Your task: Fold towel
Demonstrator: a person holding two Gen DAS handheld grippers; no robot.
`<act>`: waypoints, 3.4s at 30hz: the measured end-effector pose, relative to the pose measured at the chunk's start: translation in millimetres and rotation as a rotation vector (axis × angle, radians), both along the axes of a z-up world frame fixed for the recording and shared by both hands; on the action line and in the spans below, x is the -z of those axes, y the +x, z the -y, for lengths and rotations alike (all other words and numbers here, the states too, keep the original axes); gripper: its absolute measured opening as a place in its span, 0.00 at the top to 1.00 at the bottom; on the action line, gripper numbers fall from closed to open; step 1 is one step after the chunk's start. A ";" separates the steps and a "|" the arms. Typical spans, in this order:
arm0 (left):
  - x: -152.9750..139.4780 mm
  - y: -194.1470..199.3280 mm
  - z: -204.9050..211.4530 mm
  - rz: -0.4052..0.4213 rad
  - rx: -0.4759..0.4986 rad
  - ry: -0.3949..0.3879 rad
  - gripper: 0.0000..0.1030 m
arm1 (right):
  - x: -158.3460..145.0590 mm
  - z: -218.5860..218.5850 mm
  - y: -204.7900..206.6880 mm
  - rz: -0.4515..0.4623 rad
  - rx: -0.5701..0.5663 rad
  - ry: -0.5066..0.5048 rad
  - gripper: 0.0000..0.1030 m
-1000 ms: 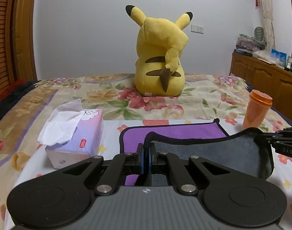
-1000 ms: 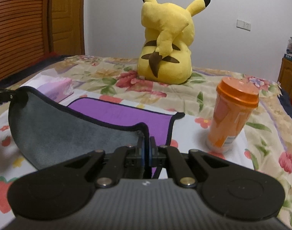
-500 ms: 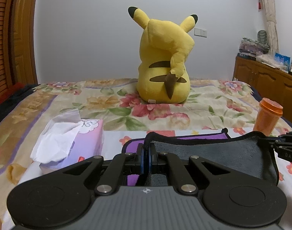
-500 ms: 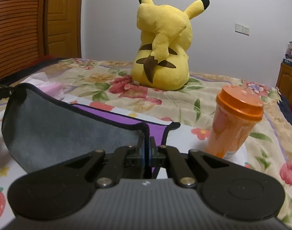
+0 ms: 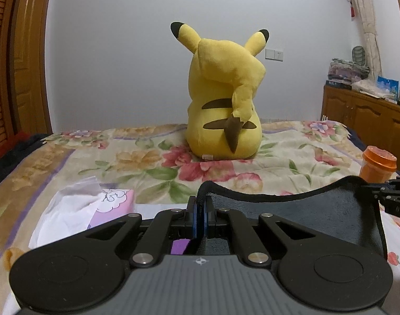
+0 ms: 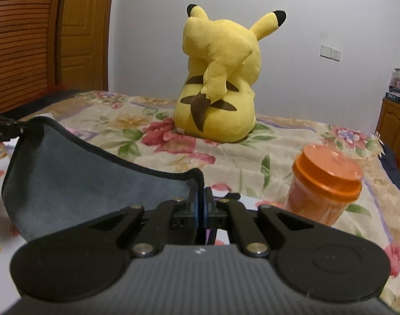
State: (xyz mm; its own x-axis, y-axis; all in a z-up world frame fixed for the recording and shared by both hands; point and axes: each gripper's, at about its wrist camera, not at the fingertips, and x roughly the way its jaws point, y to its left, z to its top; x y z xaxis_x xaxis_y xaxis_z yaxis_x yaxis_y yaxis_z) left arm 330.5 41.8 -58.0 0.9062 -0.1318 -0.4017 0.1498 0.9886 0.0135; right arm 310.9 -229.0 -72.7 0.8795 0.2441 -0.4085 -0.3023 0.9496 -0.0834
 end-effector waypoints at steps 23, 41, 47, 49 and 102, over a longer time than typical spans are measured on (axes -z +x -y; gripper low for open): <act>29.5 62.8 -1.0 -0.061 -0.024 0.035 0.92 | 17.5 -13.3 53.2 -0.005 0.046 -0.019 0.96; 56.8 76.9 2.9 -0.120 -0.039 0.070 0.62 | 56.2 -10.8 67.5 -0.114 0.098 -0.040 0.87; 51.5 59.0 6.1 -0.138 -0.001 0.066 0.52 | 48.1 -7.2 51.0 -0.125 0.106 -0.035 0.64; 50.1 49.8 8.5 -0.143 0.015 0.072 0.51 | 43.4 -5.2 41.2 -0.127 0.110 -0.018 0.59; -70.1 -152.3 33.4 -0.131 0.073 0.105 0.10 | -71.2 5.0 -149.2 -0.054 0.106 0.061 0.19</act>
State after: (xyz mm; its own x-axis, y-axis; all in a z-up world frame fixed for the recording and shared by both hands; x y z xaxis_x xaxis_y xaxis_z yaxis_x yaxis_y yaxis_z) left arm 178.2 8.4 12.2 0.8346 -0.1461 -0.5311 0.2282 0.9693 0.0919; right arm 161.7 -234.0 -1.5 0.8788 0.1767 -0.4433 -0.2022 0.9793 -0.0105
